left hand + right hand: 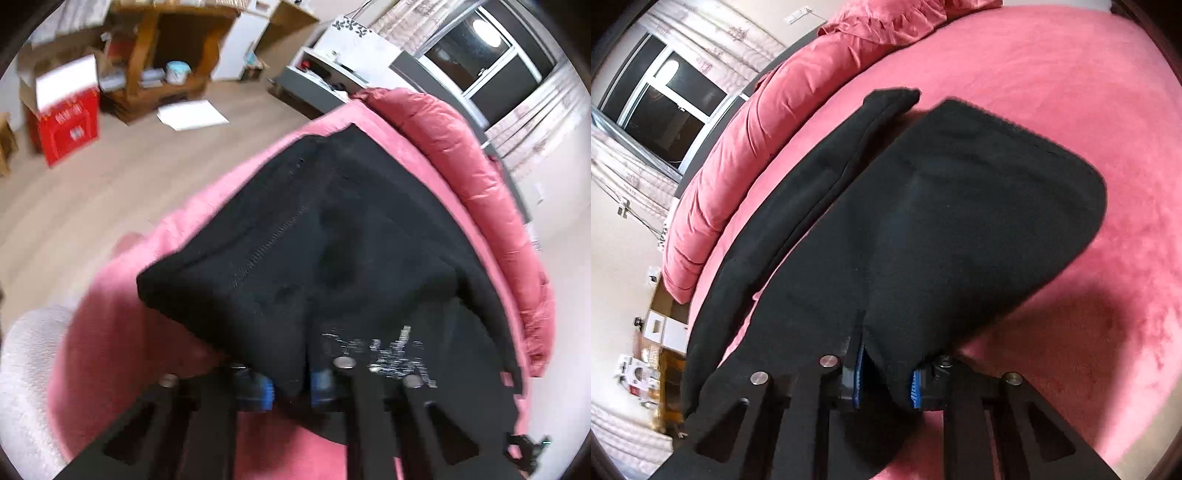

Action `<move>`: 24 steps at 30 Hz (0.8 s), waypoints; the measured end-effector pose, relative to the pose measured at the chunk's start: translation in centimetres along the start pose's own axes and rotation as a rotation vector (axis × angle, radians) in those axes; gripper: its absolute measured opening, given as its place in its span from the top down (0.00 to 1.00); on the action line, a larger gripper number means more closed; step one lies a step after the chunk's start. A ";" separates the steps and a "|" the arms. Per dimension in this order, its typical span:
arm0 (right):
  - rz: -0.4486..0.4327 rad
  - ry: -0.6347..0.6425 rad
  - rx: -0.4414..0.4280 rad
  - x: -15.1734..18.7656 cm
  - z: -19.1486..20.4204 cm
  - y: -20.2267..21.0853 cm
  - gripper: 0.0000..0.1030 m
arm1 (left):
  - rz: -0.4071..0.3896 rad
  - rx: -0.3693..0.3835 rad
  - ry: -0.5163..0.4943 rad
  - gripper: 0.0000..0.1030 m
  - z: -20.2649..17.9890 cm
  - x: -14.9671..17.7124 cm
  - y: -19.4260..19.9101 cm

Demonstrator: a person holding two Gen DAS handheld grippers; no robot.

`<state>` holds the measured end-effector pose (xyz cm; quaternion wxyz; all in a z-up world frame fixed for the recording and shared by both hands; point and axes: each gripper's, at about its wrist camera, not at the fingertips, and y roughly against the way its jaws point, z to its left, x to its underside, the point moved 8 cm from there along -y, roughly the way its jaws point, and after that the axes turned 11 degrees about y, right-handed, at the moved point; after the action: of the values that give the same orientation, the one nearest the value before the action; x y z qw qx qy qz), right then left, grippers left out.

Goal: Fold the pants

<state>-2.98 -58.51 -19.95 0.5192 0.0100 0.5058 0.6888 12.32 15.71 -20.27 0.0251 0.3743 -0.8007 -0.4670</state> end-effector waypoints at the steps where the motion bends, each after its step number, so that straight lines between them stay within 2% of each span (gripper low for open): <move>1: -0.004 0.008 0.001 -0.1 0.1 0.2 0.83 | 0.000 0.005 0.005 0.92 0.1 -0.2 0.2; 3: -0.017 0.031 0.011 -0.3 0.2 0.9 0.84 | -0.005 0.009 0.003 0.93 0.0 -0.2 0.9; 7: -0.052 0.048 -0.002 -0.9 1.2 2.6 0.86 | -0.049 -0.002 -0.079 0.94 -1.6 -0.2 3.5; 10: -0.075 0.090 -0.005 -1.0 2.1 5.0 0.86 | -0.048 -0.024 -0.119 0.94 -2.3 0.3 5.2; 14: -0.078 0.091 0.004 -0.4 1.0 7.4 0.86 | -0.022 -0.041 -0.103 0.94 -1.2 1.0 6.9; 18: -0.027 0.071 0.023 1.0 -1.3 6.8 0.86 | 0.066 -0.099 -0.082 0.93 1.0 2.0 5.3; 20: 0.006 0.049 0.029 1.8 -2.3 5.6 0.83 | 0.075 -0.119 -0.072 0.89 1.6 2.3 4.8; 22: 0.032 0.048 0.081 2.4 -3.4 5.0 0.73 | 0.070 -0.155 -0.062 0.78 2.1 2.0 4.9; 24: 0.008 0.038 0.096 2.1 -3.9 5.4 0.69 | 0.043 -0.172 -0.010 0.78 3.4 1.1 5.9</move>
<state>-9.88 -59.39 -19.08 0.5056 0.0239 0.5480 0.6660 6.83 19.22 -18.02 0.0630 0.3511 -0.7655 -0.5356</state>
